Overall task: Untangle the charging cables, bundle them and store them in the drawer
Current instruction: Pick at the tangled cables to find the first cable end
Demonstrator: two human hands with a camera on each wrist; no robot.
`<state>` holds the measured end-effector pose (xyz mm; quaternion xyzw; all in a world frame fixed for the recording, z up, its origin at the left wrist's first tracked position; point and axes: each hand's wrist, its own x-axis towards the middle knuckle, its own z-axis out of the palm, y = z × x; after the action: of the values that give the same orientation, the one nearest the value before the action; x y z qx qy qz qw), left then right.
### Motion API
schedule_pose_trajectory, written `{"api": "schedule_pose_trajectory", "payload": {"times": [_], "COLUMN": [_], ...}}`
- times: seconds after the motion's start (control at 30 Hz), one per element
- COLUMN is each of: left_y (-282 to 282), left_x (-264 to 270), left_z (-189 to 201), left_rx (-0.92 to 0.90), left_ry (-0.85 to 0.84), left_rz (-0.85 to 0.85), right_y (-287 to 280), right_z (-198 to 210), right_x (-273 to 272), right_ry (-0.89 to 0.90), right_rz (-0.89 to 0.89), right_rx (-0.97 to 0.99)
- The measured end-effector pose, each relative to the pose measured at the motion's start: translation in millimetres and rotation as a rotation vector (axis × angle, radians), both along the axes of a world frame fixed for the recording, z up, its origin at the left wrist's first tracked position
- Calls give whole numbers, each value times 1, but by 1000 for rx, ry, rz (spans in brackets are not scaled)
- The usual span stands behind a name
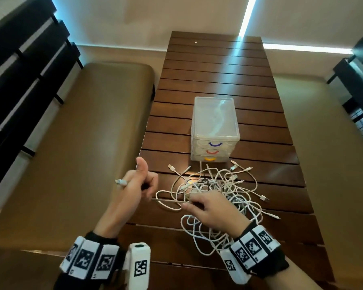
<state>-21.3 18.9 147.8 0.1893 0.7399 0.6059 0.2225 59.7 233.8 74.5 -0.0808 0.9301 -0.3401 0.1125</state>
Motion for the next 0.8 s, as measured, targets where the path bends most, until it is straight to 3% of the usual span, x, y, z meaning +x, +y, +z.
{"api": "schedule_pose_trajectory", "payload": {"times": [0.13,0.3,0.47,0.57,0.7,0.8], "left_y": [-30,-18,22,33,29,27], "left_x": [-18,-2,29,36,26,19], "left_z": [12,-2,-30,-42,-47,-45], "left_rx": [-5,-333,-586,-712,-706,-539], "left_ry": [-29,101,128,196,337,348], "left_rz": [61,-31,-301,-309,-186,-98], "right_y": [12,-2,-21,-20,-11,-6], "right_z": [-1,6,0,-5,-11,-11], "right_x": [-1,-3,0,5,11,9], "right_ry": [-36,-1,104,113,56,50], "right_rz": [-57,-4,-41,-110,-107,-111], "right_rx": [52,125,45,-23,-37,-34]}}
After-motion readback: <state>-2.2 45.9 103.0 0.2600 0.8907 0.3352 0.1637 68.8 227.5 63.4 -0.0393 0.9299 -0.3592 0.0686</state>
